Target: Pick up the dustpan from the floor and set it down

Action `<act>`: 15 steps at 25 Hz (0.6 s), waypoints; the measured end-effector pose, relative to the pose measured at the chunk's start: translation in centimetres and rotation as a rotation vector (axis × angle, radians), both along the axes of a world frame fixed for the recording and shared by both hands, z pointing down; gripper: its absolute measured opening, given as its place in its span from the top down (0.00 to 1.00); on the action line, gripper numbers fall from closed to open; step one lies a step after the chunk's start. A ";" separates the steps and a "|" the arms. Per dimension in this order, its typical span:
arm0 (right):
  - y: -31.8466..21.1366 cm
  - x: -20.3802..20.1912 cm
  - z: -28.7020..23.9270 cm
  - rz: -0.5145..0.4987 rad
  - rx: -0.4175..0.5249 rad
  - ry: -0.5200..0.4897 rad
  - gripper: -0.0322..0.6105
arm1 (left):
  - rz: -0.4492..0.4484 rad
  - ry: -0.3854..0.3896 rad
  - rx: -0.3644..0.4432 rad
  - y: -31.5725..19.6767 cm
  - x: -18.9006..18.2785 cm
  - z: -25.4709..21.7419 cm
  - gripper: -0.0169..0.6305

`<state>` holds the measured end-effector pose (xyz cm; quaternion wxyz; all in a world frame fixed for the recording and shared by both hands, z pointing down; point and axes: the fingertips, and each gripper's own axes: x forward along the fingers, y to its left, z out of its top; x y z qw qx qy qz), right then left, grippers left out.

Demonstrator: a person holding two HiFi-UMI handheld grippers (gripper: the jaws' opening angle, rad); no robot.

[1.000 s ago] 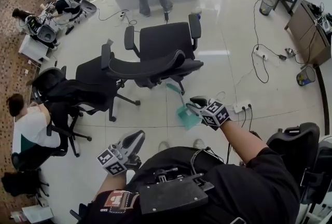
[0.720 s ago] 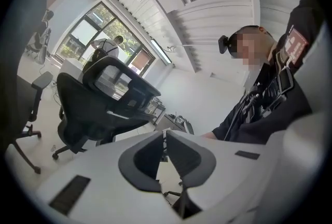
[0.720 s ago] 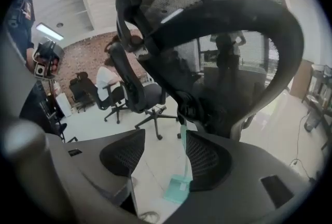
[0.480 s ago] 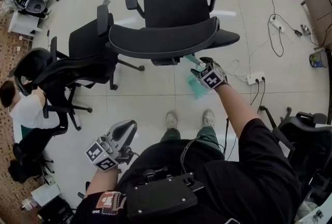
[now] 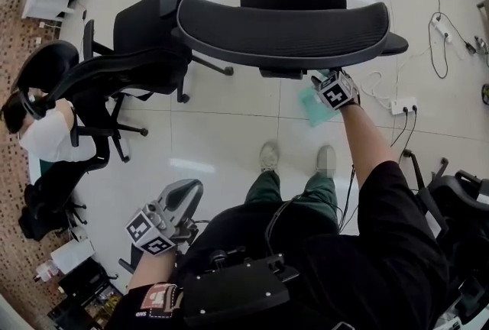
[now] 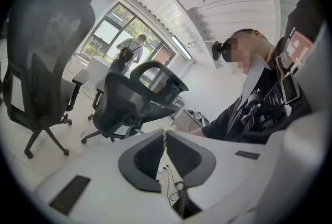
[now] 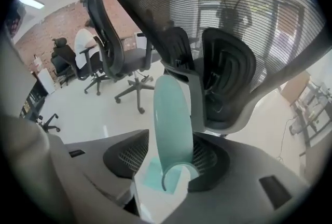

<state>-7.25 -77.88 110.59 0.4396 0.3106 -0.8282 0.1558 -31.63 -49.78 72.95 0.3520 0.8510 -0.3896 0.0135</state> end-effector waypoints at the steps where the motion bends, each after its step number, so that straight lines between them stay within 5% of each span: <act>1: -0.3 0.0 0.5 0.006 0.012 0.012 0.67 | -0.004 -0.001 -0.006 0.1 -0.4 0.4 0.94; 2: -0.4 0.2 0.7 0.012 0.024 0.022 0.80 | -0.008 -0.001 -0.010 0.2 -0.7 0.7 0.94; 8: 3.6 1.0 -3.6 -0.023 0.050 0.005 0.80 | 0.007 -0.001 0.012 1.9 0.2 -1.8 0.94; 15: 9.6 6.3 -20.4 -0.055 0.146 -0.058 0.80 | 0.092 0.056 0.170 2.0 6.7 -10.3 0.94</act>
